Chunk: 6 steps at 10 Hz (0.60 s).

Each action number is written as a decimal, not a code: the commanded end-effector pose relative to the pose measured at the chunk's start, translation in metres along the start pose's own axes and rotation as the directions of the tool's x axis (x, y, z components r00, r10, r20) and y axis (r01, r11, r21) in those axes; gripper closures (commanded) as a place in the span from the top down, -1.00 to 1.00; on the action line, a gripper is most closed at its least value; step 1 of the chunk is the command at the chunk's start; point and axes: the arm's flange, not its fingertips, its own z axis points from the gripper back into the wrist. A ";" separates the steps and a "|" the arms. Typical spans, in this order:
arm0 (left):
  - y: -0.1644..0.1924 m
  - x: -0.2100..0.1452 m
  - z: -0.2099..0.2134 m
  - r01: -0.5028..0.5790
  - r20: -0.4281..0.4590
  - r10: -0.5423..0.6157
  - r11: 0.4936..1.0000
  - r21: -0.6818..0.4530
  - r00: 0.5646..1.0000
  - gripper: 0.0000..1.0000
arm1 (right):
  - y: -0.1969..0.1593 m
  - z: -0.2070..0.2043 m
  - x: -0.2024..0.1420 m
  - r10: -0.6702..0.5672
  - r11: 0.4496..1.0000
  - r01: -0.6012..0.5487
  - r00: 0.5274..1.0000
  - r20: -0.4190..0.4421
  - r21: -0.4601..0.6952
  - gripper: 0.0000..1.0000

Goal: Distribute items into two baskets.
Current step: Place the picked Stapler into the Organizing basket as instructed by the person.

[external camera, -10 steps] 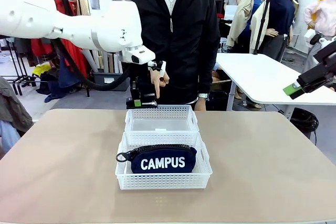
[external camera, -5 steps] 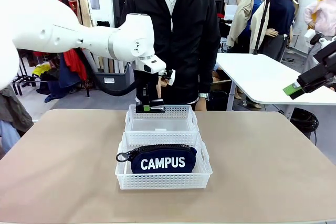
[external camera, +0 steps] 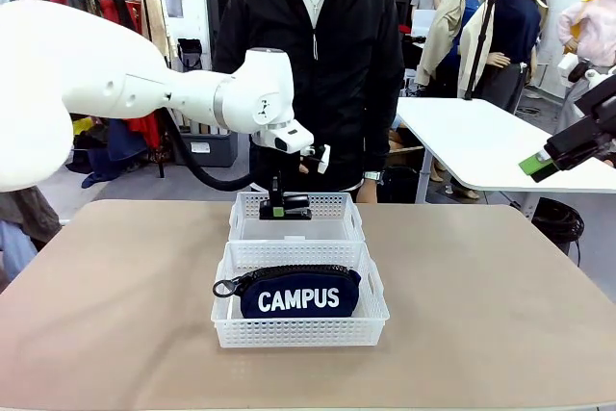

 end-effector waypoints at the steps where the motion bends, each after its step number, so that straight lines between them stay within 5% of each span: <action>1: 0.007 0.006 -0.005 0.024 -0.021 -0.024 0.999 0.032 1.000 -1.00 | 0.002 0.000 0.001 -0.007 1.000 0.007 1.000 0.002 0.002 1.00; 6: 0.013 0.012 -0.033 0.047 -0.020 -0.047 0.999 -0.018 0.999 -1.00 | 0.002 0.000 0.001 -0.007 1.000 0.007 1.000 0.002 0.002 1.00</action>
